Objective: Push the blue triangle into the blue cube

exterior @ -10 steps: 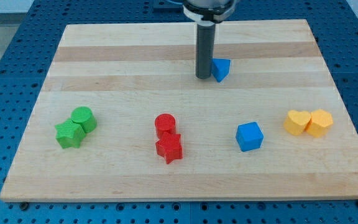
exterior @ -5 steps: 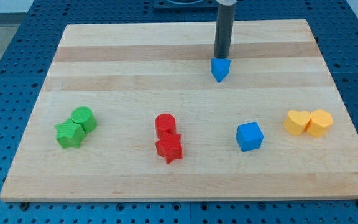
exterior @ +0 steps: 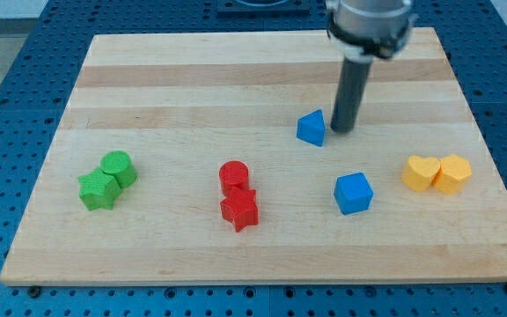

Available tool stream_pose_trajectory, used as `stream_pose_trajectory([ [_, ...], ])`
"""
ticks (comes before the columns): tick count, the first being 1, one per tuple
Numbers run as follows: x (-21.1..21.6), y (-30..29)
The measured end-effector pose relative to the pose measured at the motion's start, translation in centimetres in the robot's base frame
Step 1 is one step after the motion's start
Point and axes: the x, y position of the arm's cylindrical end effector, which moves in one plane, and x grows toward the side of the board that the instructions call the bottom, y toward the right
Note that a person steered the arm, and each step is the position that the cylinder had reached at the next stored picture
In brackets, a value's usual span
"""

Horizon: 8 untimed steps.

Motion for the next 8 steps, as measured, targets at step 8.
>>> stream_pose_trajectory([
  [8, 11.8, -1.3],
])
